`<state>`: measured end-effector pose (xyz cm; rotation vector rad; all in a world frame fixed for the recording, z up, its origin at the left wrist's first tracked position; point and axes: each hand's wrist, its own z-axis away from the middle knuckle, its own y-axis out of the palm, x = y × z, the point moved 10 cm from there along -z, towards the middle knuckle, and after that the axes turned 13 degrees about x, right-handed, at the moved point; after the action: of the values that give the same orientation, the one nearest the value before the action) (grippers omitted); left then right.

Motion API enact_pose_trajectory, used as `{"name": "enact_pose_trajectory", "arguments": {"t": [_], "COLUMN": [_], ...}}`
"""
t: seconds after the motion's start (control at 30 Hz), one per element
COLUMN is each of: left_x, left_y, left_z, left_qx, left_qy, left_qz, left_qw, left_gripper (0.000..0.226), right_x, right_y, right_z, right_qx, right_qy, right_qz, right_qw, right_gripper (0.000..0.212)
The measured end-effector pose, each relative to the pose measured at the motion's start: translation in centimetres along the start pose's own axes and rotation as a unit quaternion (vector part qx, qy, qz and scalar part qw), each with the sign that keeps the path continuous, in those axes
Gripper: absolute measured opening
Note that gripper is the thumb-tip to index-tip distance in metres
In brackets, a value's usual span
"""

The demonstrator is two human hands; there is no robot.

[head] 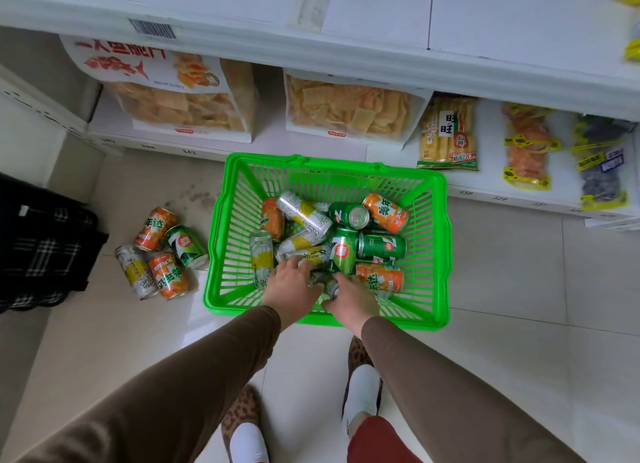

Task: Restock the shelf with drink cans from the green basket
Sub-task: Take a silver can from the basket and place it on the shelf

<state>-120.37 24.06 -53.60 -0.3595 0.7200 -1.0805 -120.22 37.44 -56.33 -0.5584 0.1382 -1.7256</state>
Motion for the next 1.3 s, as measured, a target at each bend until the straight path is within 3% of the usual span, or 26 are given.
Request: {"name": "enact_pose_trajectory", "arguments": {"t": [0.17, 0.37, 0.53, 1.0, 1.13, 1.3], "left_x": [-1.8, -2.9, -4.8, -13.7, -14.5, -14.9], "left_y": [1.5, -3.0, -13.3, -48.7, -55.9, -63.2], "left_z": [-0.8, 3.0, 10.8, 43.9, 48.3, 48.9], "left_qx": [0.073, 0.073, 0.038, -0.144, -0.197, -0.251], "left_qy": [0.033, 0.054, 0.068, 0.219, 0.246, 0.238], "left_qz": [-0.073, 0.07, 0.157, 0.176, 0.169, 0.175], "left_qw": [0.994, 0.993, 0.984, 0.949, 0.934, 0.922], "left_gripper": [0.059, 0.08, 0.09, 0.088, 0.082, 0.084], "right_x": [-0.6, 1.1, 5.8, 30.3, 36.3, 42.2], "right_y": [-1.6, -7.7, -15.8, -37.9, -42.6, -48.1], "right_z": [0.4, 6.9, 16.2, 56.2, 62.8, 64.8], "right_qx": [-0.06, -0.121, -0.157, -0.296, -0.329, -0.346], "right_qy": [0.007, -0.084, -0.134, -0.348, -0.404, -0.415], "right_qz": [-0.048, -0.144, -0.23, -0.298, -0.266, -0.212], "right_qw": [0.997, 0.979, 0.951, 0.838, 0.811, 0.814], "right_gripper": [0.05, 0.049, 0.053, 0.045, 0.047, 0.049]}}
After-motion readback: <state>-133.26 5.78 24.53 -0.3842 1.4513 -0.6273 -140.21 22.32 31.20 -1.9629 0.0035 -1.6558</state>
